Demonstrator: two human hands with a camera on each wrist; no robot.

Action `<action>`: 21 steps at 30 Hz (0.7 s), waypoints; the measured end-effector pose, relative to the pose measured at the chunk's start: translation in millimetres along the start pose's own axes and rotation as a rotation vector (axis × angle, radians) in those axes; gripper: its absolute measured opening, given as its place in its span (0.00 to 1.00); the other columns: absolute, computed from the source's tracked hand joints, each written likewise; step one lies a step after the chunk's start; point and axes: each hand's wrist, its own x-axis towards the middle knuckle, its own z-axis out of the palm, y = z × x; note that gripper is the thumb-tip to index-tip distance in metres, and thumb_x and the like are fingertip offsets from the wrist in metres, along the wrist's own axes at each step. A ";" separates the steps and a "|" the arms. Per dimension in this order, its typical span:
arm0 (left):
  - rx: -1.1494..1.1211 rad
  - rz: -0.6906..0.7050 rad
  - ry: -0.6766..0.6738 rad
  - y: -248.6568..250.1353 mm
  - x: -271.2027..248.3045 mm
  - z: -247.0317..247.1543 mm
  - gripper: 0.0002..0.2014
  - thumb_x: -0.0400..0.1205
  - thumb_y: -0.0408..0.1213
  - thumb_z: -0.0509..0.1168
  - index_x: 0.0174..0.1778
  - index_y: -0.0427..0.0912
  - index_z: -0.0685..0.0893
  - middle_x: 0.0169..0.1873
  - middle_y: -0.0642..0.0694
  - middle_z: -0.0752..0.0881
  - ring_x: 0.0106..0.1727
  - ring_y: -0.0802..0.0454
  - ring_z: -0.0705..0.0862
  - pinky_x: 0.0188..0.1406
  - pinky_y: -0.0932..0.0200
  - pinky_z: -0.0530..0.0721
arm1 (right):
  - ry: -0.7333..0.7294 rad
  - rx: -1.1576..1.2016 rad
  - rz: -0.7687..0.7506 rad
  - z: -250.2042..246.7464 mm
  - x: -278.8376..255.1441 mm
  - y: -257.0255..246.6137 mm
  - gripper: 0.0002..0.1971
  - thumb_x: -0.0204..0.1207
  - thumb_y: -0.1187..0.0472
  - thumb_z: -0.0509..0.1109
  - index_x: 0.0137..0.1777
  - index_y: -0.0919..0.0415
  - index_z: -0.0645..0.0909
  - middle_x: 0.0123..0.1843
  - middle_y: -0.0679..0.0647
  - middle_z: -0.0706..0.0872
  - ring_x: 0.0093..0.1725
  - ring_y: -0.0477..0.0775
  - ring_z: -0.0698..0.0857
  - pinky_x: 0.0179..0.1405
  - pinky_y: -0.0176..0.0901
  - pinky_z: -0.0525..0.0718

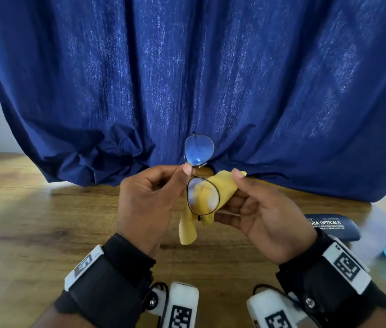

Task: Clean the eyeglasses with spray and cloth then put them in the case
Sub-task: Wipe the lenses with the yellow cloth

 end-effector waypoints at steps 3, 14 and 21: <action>0.048 0.015 -0.032 0.0 -4.9 4.5 0.07 0.81 0.43 0.74 0.43 0.45 0.95 0.37 0.49 0.96 0.41 0.51 0.95 0.42 0.57 0.93 | -0.043 0.021 0.062 4.1 -2.4 3.3 0.28 0.83 0.45 0.62 0.69 0.68 0.85 0.63 0.71 0.90 0.66 0.72 0.88 0.73 0.69 0.80; 0.086 0.024 0.039 -1.1 0.8 0.8 0.07 0.83 0.42 0.74 0.40 0.49 0.94 0.38 0.50 0.96 0.44 0.54 0.94 0.45 0.60 0.92 | 0.039 0.147 0.016 0.5 2.1 2.8 0.22 0.76 0.47 0.68 0.58 0.65 0.86 0.52 0.68 0.93 0.52 0.67 0.92 0.67 0.69 0.84; 0.012 -0.045 0.054 -5.6 2.9 2.5 0.16 0.85 0.39 0.71 0.30 0.45 0.91 0.34 0.49 0.95 0.42 0.52 0.93 0.46 0.62 0.89 | 0.164 0.148 -0.194 -11.0 3.3 -12.1 0.21 0.79 0.53 0.68 0.62 0.69 0.87 0.63 0.71 0.90 0.68 0.70 0.87 0.71 0.67 0.83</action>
